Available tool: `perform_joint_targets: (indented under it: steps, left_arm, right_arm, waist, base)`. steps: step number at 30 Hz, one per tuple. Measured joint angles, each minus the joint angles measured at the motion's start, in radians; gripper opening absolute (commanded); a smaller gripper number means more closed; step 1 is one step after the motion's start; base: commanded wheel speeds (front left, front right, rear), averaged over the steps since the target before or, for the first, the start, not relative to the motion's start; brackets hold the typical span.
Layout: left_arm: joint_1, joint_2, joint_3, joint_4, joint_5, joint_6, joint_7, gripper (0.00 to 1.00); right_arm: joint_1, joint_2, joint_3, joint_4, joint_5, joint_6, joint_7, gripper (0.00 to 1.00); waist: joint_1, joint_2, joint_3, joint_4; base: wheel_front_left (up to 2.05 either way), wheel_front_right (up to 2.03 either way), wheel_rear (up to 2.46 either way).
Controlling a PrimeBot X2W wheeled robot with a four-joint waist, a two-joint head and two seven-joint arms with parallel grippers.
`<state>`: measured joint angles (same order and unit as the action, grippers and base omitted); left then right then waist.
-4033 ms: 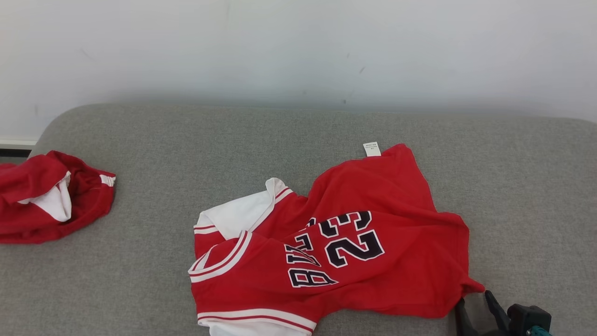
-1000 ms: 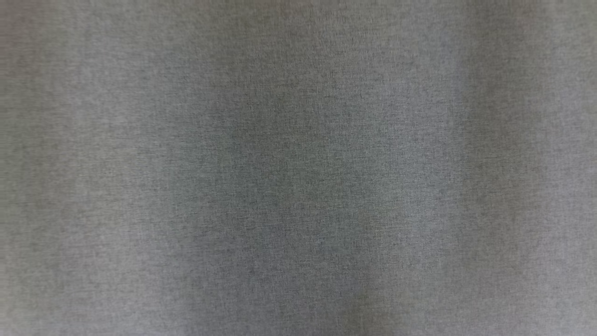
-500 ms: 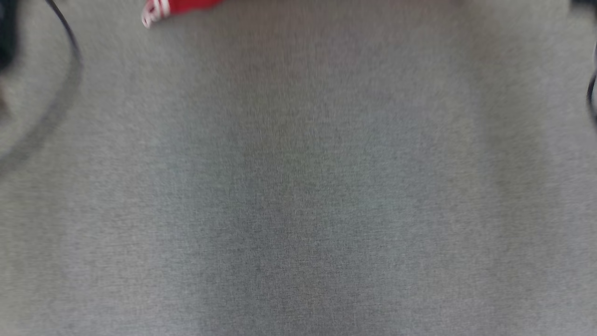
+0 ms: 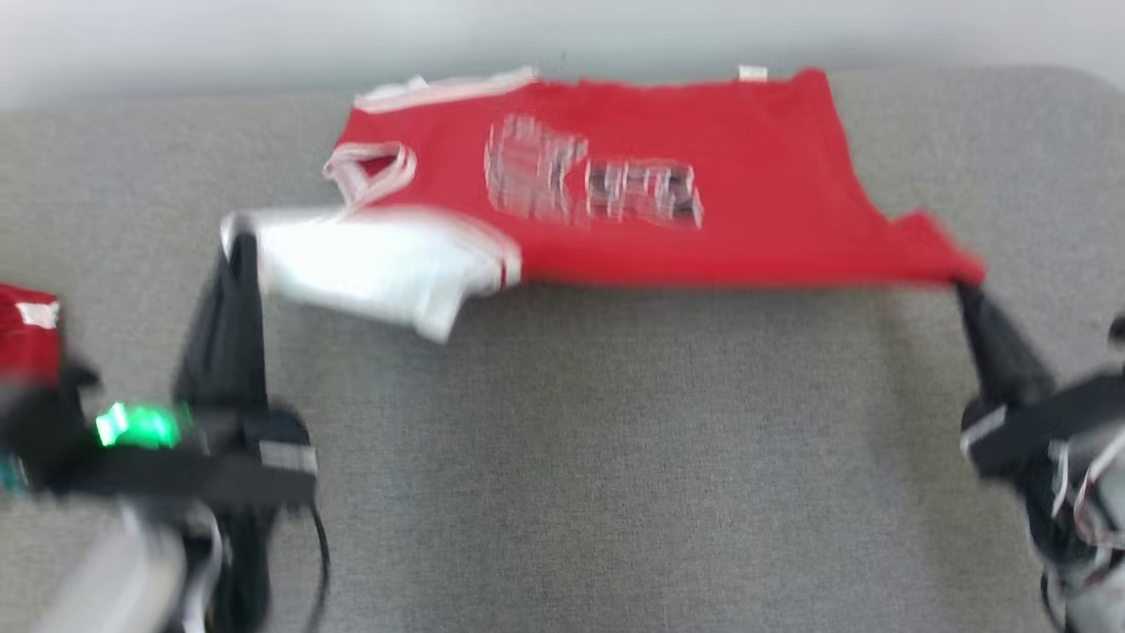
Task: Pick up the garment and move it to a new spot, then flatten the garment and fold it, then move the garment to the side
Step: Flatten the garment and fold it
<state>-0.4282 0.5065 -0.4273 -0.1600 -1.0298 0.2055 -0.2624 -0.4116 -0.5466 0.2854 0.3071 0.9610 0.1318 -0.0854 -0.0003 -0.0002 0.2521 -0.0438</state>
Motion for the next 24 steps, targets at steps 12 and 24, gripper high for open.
perform_joint_targets:
  steps: [12, 24]
  left_arm:
    - [0.466, -0.143, 0.101, -0.023, 0.1, -0.036, 0.0, 0.0]
    - [0.666, -0.217, 0.07, 0.117, 0.17, -0.096, 0.0, 0.0]
  right_arm:
    - [0.348, 0.065, -0.095, -0.084, -0.131, 0.0, 0.023, 0.0]
    - [0.625, 0.15, -0.194, -0.156, -0.21, 0.0, 0.094, 0.0]
  waist:
    - [0.0001, -0.0001, -0.082, 0.04]
    - [0.0001, 0.0001, -0.149, 0.067]
  base:
    - [0.0, 0.0, 0.0]
    - [0.0, 0.0, 0.0]
